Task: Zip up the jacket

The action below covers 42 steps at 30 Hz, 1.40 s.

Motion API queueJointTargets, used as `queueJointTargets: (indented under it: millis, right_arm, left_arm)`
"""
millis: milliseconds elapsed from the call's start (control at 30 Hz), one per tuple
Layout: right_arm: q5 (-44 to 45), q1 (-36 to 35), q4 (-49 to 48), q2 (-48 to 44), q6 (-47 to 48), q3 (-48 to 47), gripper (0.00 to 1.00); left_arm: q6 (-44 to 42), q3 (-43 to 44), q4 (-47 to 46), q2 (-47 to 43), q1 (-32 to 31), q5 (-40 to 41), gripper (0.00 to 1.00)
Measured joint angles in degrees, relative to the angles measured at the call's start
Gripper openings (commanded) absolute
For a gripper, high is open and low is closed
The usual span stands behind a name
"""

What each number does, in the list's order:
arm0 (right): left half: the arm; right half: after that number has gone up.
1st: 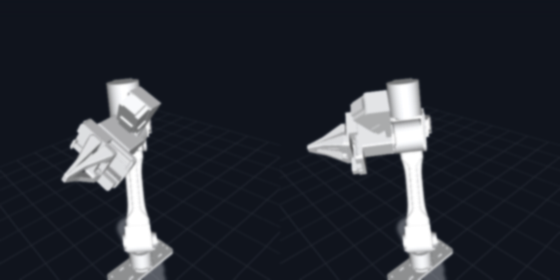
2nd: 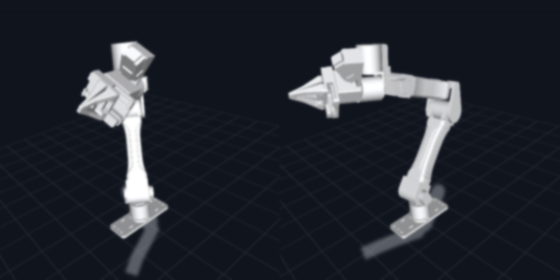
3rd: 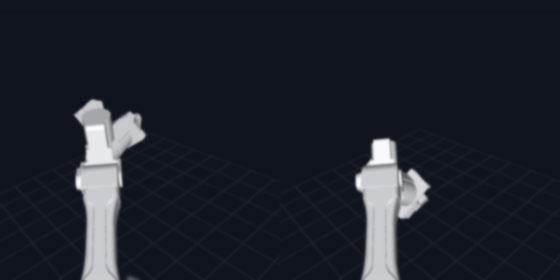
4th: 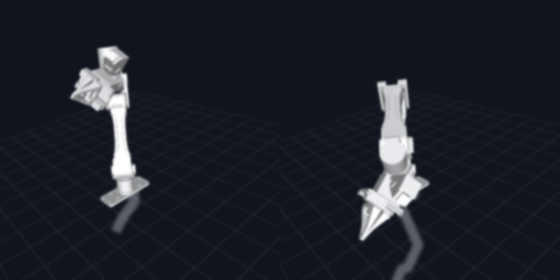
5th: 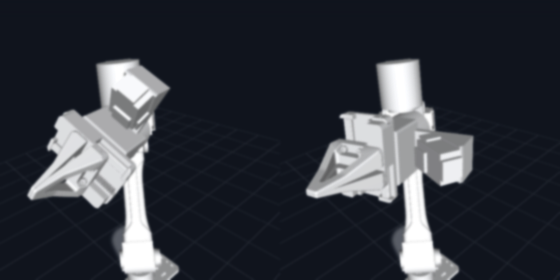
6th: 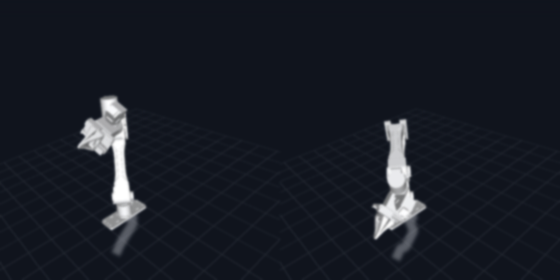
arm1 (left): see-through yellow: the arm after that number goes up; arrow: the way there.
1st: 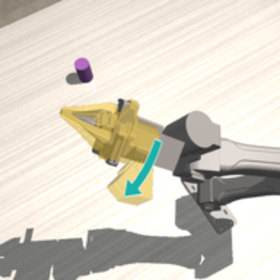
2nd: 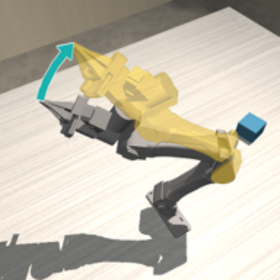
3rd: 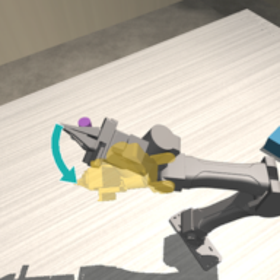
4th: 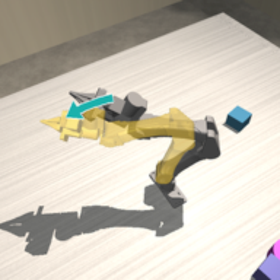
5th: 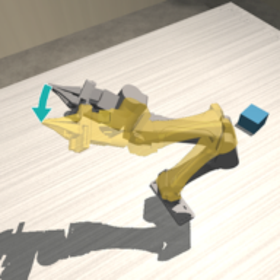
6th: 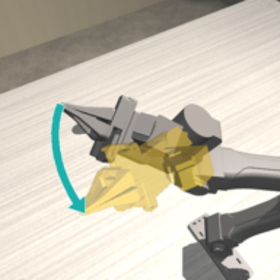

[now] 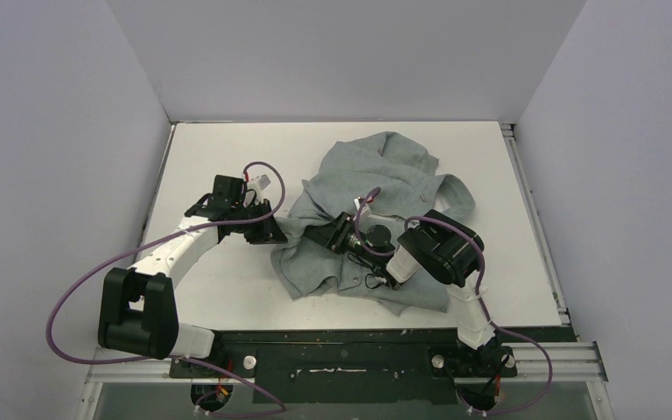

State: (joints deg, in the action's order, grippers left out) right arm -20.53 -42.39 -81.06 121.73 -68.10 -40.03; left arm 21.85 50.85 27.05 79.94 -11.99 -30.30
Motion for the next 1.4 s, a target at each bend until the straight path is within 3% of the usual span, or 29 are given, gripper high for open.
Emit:
queueJointTargets:
  millis: [933, 1400]
  right_arm:
    - [0.1, 0.1, 0.4, 1.7, -0.7, -0.1, 0.47]
    - [-1.3, 2.1, -7.1, 5.7, -3.1, -0.8, 0.44]
  left_arm:
    - [0.0, 0.1, 0.4, -0.6, 0.0, 0.0, 0.00]
    - [0.0, 0.3, 0.7, -1.1, 0.0, 0.0, 0.00]
